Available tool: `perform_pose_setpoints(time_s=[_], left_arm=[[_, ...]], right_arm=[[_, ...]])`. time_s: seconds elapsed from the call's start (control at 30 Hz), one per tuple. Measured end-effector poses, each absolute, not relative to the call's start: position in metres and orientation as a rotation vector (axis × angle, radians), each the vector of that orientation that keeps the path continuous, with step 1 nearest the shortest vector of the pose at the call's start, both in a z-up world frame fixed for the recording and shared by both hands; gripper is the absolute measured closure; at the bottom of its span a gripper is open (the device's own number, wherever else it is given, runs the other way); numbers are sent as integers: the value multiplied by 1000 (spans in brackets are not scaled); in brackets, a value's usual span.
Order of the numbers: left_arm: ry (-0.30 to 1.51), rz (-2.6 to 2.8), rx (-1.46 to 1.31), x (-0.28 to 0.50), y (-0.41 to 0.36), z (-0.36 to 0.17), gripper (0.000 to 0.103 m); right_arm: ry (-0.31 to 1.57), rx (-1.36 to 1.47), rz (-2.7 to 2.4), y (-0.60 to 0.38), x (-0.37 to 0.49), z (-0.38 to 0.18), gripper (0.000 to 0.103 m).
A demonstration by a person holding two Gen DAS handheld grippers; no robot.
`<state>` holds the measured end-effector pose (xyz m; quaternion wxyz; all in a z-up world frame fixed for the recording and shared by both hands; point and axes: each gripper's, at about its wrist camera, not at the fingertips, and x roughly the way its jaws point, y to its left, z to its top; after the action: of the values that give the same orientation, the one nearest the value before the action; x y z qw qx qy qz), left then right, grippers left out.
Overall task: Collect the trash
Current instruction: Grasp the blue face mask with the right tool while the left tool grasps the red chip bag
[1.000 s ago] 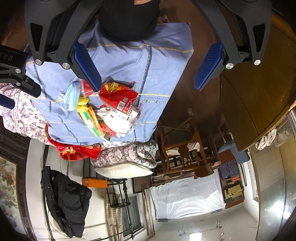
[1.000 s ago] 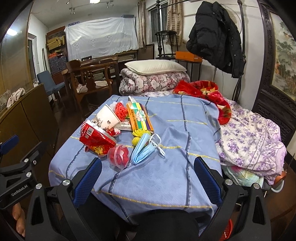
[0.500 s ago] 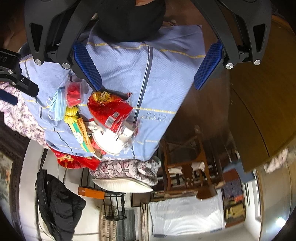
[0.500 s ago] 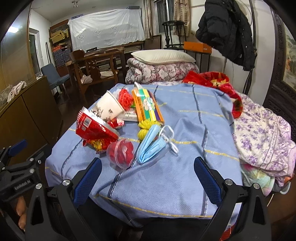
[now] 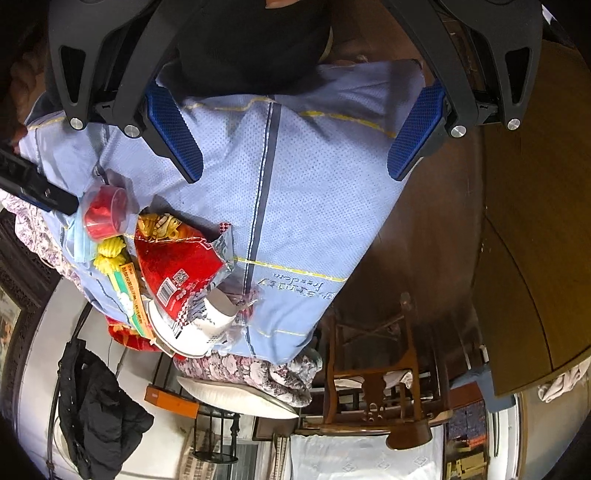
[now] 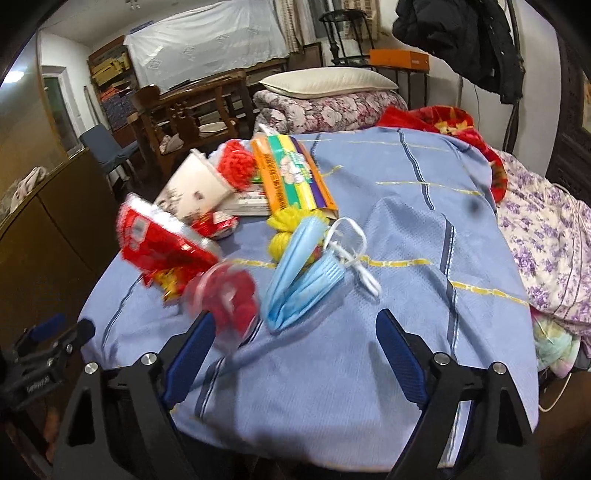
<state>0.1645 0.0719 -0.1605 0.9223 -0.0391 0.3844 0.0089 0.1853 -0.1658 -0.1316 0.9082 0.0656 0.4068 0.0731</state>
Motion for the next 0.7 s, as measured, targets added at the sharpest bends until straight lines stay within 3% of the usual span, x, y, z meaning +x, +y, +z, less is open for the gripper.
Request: perform_pose_setpoints(time_s=[0.17,0.23,0.3,0.43,0.7], left_arm=[[787,-3,-50,177,61,-162,7],[783,-16,-44,184,55,-161,7],[780,-29,-43,191,50,-159,7],[767,-62,-36,209,38,-154,7],[736,-143,-29,243,10,-140,7]], right_arm=[[859,202,140,-172,211,-145,17],[874,202,145,-171,221,-153,32],[852,170,146,-169,221,-153,77],[792,203,181,-183,212,-147,82],[710,245,177,-218,197,-137,82]])
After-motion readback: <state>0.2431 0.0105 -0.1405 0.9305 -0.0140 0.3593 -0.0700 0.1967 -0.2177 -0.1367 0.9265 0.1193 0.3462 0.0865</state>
